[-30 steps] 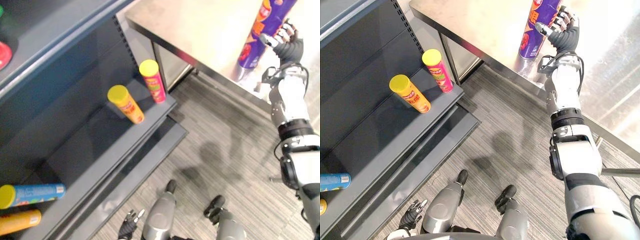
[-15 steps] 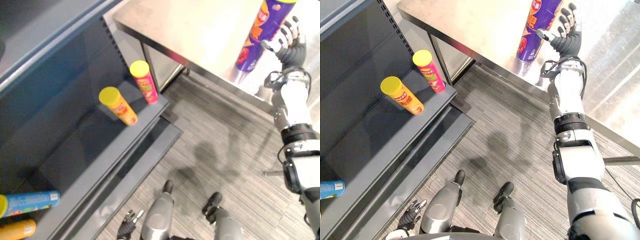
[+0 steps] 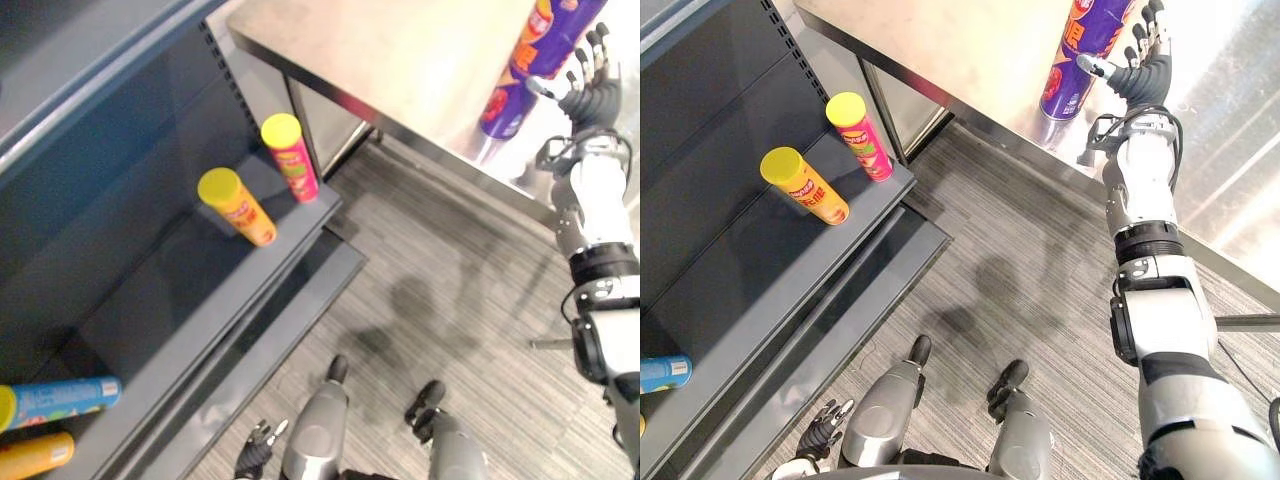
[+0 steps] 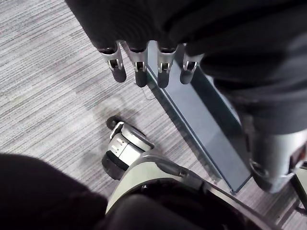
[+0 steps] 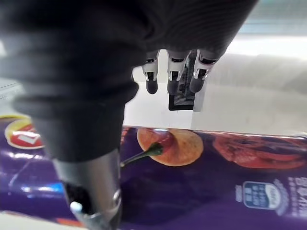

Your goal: Put the gum and the chips on the shelf.

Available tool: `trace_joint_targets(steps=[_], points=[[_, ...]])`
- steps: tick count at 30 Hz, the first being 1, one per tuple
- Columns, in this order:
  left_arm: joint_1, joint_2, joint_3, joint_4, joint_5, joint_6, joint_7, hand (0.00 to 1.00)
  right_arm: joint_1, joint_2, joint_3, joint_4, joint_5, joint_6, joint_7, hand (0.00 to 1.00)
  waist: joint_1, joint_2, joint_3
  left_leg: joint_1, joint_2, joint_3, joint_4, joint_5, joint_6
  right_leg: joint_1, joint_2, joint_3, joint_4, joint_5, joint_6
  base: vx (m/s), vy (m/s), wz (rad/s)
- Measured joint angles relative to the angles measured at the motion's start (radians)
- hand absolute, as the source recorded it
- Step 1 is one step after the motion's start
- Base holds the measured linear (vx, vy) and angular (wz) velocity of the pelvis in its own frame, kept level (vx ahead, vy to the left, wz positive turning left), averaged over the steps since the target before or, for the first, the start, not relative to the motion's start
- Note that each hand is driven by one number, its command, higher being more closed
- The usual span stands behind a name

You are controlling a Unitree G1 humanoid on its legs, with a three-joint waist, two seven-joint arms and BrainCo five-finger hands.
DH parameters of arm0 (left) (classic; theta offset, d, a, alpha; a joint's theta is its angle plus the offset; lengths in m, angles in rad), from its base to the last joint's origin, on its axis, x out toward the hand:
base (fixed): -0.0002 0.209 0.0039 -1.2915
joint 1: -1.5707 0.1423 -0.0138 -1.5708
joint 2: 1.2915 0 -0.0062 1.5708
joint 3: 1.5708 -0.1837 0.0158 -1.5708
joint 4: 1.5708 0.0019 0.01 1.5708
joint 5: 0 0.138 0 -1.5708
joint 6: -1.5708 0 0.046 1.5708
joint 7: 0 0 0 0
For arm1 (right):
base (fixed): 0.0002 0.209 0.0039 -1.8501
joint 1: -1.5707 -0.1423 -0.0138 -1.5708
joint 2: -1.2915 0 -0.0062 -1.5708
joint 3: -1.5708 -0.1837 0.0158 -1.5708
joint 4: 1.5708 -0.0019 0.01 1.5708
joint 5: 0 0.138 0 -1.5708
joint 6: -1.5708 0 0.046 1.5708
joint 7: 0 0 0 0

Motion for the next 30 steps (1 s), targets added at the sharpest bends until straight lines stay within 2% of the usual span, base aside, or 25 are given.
trace_joint_targets(steps=[13,14,18,30], points=[[-0.001,0.001,-0.018,0.0,0.0,0.0,0.0,0.0,-0.042,-0.007,0.031,0.006,-0.001,0.0,0.006,0.0,0.013,0.007,0.005,-0.021,-0.017,-0.026,0.016,0.004,0.004,-0.001,-0.024,-0.03,0.025,-0.01,0.001,-0.01,0.016,0.08],[-0.001,0.001,-0.018,0.0,0.0,0.0,0.001,0.0,-0.043,-0.006,0.031,0.006,-0.001,0.0,0.006,1.0,0.018,0.007,0.005,-0.021,-0.017,-0.027,0.015,0.005,0.003,-0.001,-0.024,-0.031,0.025,-0.01,0.001,0.01,0.012,0.04],[-0.002,0.001,-0.018,-0.001,0.001,0.0,0.001,0.0,-0.043,-0.006,0.031,0.006,-0.001,0.0,0.008,1.0,0.025,0.007,0.005,-0.021,-0.017,-0.028,0.014,0.006,0.003,-0.001,-0.023,-0.033,0.024,-0.01,0.001,0.0,0.0,0.0],[-0.002,0.002,-0.018,-0.001,0.006,0.001,0.009,0.0,-0.044,0.019,0.042,0.005,-0.004,0.0,0.027,1.0,0.02,0.006,0.004,0.007,-0.007,-0.017,0.003,0.007,0.001,0.018,-0.011,-0.021,0.014,-0.009,0.0,0.0,-0.001,-0.03]])
